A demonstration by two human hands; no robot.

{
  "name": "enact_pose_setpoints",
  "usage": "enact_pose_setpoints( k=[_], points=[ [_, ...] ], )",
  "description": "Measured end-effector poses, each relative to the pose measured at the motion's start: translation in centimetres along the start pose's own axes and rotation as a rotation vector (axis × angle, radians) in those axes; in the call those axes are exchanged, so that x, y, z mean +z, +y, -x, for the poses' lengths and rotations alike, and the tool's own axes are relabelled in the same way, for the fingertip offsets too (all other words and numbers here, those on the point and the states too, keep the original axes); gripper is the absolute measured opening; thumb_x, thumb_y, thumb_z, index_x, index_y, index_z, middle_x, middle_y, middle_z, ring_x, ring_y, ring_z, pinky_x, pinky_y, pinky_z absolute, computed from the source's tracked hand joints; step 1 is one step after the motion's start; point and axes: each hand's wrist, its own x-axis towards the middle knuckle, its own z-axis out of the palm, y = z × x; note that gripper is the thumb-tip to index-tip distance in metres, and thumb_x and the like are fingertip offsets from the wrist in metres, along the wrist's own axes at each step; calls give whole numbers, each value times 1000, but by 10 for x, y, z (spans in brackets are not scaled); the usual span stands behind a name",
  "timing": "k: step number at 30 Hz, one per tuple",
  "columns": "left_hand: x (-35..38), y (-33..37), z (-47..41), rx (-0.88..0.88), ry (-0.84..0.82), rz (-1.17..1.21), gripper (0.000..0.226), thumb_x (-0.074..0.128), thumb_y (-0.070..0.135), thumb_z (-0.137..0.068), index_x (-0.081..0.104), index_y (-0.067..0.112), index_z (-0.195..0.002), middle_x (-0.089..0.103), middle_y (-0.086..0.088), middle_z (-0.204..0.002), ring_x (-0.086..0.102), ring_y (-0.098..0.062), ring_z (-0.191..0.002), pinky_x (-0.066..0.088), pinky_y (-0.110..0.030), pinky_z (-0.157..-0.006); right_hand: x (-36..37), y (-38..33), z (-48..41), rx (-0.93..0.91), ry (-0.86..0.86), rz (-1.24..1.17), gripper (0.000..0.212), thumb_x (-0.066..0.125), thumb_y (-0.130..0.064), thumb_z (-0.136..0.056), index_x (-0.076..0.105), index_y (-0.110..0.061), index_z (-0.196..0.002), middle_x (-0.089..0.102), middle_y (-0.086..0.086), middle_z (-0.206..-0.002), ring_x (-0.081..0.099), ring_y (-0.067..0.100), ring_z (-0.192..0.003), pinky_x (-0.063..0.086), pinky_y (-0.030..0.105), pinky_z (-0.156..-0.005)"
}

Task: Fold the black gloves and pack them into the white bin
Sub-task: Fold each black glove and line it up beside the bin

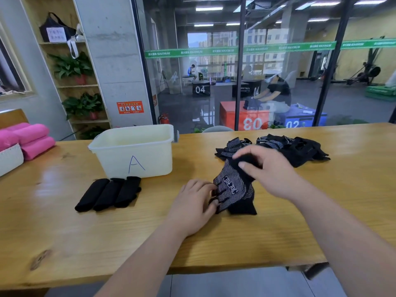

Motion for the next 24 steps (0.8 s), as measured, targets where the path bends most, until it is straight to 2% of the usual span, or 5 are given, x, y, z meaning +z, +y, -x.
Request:
enact_pose_setpoints(
  k=[4, 7, 13, 19, 24],
  points=[
    [-2, 2, 2, 25, -44, 22, 52, 51, 52, -102, 50, 35, -150, 51, 20, -150, 36, -7, -144, 35, -37, -116, -36, -26, -15, 7, 18, -165, 33, 77, -9, -94, 72, -31, -119, 77, -20, -108, 68, -10, -107, 52, 12, -92],
    [0, 0, 1, 76, -86, 24, 51, 49, 55, -103, 51, 38, -152, 51, 24, -153, 37, -7, -144, 31, -34, -118, -49, -33, -16, 28, 51, -278, 32, 75, -9, -96, 72, -29, -121, 79, -8, -113, 75, 12, -104, 62, 36, -86],
    [4, -1, 1, 55, -114, 24, 43, 45, 62, -103, 69, 42, -132, 61, 26, -141, 41, -2, -137, 36, -39, -114, -48, -13, -23, 127, -107, -220, 29, 68, -8, -101, 72, -31, -119, 78, -14, -115, 76, 9, -104, 59, 42, -98],
    [3, 0, 2, 34, -78, -1, 46, 48, 66, -97, 71, 39, -127, 63, 25, -135, 43, -5, -135, 37, -40, -114, -35, -1, -51, -4, 108, -11, 25, 72, -14, -99, 75, -35, -112, 77, -23, -105, 67, -11, -93, 57, 35, -96],
    [5, -2, 1, 6, -54, -2, 49, 53, 73, -93, 71, 40, -124, 63, 24, -133, 44, -5, -134, 41, -41, -111, -11, 0, -36, -158, 153, 110, 27, 76, -14, -95, 78, -33, -113, 70, -30, -100, 63, -17, -97, 42, 7, -90]
  ],
)
